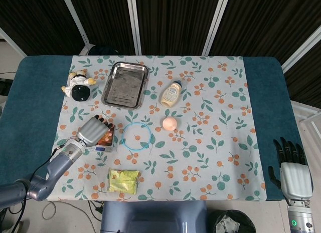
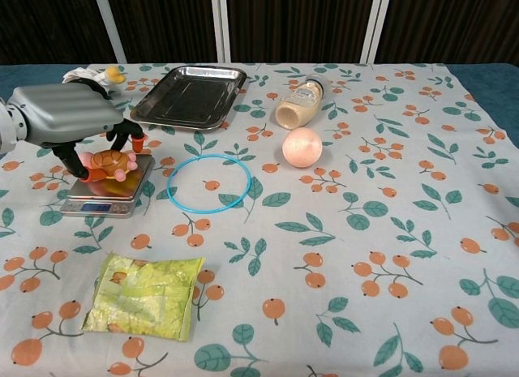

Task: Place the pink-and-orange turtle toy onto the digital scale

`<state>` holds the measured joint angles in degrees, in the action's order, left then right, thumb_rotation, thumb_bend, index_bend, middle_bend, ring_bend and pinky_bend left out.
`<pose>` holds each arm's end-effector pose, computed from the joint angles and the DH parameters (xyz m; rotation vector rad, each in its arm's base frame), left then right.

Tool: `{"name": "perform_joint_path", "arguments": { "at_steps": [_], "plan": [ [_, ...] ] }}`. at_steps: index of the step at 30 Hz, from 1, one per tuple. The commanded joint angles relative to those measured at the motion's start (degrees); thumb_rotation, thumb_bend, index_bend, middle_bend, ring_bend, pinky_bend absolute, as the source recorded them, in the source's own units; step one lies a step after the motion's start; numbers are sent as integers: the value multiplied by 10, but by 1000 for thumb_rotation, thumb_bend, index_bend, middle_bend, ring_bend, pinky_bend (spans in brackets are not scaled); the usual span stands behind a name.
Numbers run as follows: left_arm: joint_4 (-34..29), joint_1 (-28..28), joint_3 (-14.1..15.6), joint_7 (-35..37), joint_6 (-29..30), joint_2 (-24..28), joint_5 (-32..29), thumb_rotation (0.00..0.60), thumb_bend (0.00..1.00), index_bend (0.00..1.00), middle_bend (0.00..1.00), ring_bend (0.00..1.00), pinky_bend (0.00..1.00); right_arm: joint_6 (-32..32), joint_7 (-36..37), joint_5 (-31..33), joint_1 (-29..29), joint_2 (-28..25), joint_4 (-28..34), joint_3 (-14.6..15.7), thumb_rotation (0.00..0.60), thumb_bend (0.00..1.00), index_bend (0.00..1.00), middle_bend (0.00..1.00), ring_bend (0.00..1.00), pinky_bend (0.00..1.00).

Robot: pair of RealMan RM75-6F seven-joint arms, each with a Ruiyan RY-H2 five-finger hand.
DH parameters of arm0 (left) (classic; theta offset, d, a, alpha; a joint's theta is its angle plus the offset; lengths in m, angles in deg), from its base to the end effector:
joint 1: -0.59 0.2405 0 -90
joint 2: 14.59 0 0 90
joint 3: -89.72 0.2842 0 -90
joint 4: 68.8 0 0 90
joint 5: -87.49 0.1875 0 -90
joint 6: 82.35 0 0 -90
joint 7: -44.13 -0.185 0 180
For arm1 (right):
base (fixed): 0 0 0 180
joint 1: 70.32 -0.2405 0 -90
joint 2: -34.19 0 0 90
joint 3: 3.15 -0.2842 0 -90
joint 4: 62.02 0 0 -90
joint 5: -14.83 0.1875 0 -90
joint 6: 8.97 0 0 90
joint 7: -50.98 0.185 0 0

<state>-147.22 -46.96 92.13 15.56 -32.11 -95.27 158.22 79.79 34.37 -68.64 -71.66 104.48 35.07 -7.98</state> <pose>-0.2031 0.4027 0.0123 -2.1373 -0.4388 -0.5121 -0.3197 -0.2069 0.1693 1.3004 -0.8286 0.8072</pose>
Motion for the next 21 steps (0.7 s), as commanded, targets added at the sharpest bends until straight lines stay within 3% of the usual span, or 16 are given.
{"name": "perform_joint_path", "arguments": {
  "at_steps": [1, 9, 14, 21],
  "plan": [
    [2, 2, -1, -2, 0, 0, 0, 600, 262, 318, 443, 339, 333, 0, 0, 1, 0, 0, 0, 0, 600, 500, 7, 0, 14, 0],
    [7, 5, -3, -7, -7, 0, -5, 600, 239, 296, 385, 297, 309, -1, -1, 1, 0, 1, 0, 0, 600, 500, 7, 0, 14, 0],
    [2, 3, -4, -19, -21, 6, -16, 600, 204, 250, 273, 147, 223, 1, 2, -4, -1, 0, -1, 0, 600, 501, 7, 0, 13, 0],
    [-32, 1, -16, -38, -21, 26, -41, 600, 173, 228, 195, 77, 186, 3, 5, -5, 0, 2, -3, 0, 600, 500, 6, 0, 14, 0]
  ]
}}
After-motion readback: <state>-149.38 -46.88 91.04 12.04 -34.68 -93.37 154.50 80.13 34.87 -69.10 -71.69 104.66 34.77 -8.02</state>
